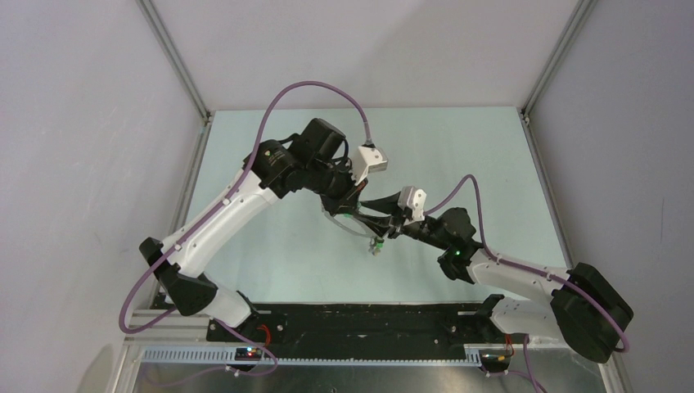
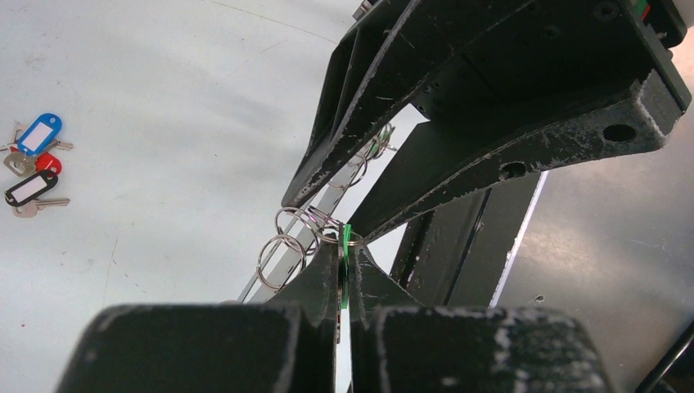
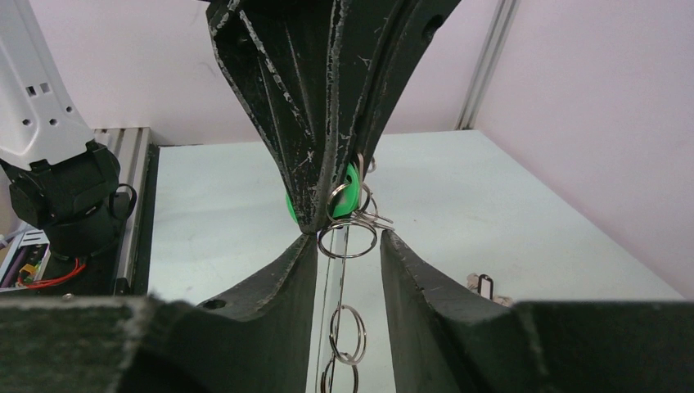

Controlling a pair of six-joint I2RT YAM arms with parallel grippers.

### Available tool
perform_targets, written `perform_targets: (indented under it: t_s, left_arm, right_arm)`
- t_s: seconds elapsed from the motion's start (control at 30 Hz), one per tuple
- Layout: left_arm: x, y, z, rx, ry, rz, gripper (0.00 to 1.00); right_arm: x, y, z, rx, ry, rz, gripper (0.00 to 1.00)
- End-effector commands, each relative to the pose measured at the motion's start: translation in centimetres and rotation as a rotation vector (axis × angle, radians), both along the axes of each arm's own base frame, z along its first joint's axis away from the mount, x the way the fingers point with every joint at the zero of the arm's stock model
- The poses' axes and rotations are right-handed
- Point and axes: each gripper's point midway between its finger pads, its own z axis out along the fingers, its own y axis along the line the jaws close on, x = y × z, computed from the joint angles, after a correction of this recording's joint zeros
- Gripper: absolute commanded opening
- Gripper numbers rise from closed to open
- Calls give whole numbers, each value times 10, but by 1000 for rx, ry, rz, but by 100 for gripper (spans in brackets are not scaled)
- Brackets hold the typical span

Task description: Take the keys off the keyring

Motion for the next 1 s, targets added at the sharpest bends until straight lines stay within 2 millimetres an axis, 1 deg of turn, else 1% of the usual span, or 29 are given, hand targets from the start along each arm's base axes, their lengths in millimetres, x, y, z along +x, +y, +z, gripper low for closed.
perform_targets:
  t_s: [0.0,0.07,0.17,0.3,0.33,0.4,0.43,0.53,0.57,0.6,0.63,0.67,0.7,0.73,0.77,0.83,0.87,0.93,0.97]
  left_arm:
    - [-2,-8,22,-74,-37,-16,0]
    - [-1,-8,22,-75,-38,-12,0]
    - [-1,-7,23,-71,-37,-2,0]
    - [-2,-7,21,-65,-27,2,0]
    - [-1,-7,21,-66,-25,2,0]
    - [-2,-7,20,-60,-19,6,0]
    - [-1,-6,20,-59,-19,8,0]
    - [-1,-5,19,-55,-18,13,0]
    - [-1,-5,19,-52,-16,21,0]
    - [1,-4,19,-47,-17,31,0]
    - [1,-4,19,-47,-14,39,0]
    - [2,-4,19,-41,-12,46,0]
    - [2,-4,19,-39,-8,53,0]
    - [4,-4,19,-37,-5,61,0]
    - [5,-4,19,-37,0,69,0]
    - [7,-4,20,-41,11,81,0]
    - [8,-4,22,-48,13,84,0]
    - [10,-4,25,-54,15,95,0]
    - [12,-4,27,-60,14,102,0]
  right_arm:
    - [-9,3,36,72,-106,21,29]
    - [-11,4,35,59,-124,21,26]
    - [-14,9,26,11,-154,4,23]
    - [-20,10,20,-54,-239,-17,20]
    - [-20,10,21,-65,-268,-24,18]
    - [-23,9,15,-104,-309,-19,14]
    - [-25,9,16,-110,-327,-14,13]
    - [-30,10,8,-184,-437,-14,7]
    - [-35,11,8,-195,-468,-17,7]
    - [-35,11,4,-230,-524,-28,6]
    - [-37,12,5,-251,-576,-47,6]
    - [-39,12,1,-275,-594,-50,5]
    - [-42,12,3,-296,-649,-68,5]
    - [-49,15,-3,-323,-670,-53,4]
    - [-46,13,-4,-359,-723,-91,4]
    - [-51,14,-13,-408,-794,-117,4]
    - [-54,16,-13,-409,-815,-136,5]
    - [-59,20,-22,-452,-873,-149,6]
    - [-59,20,-24,-475,-904,-165,6]
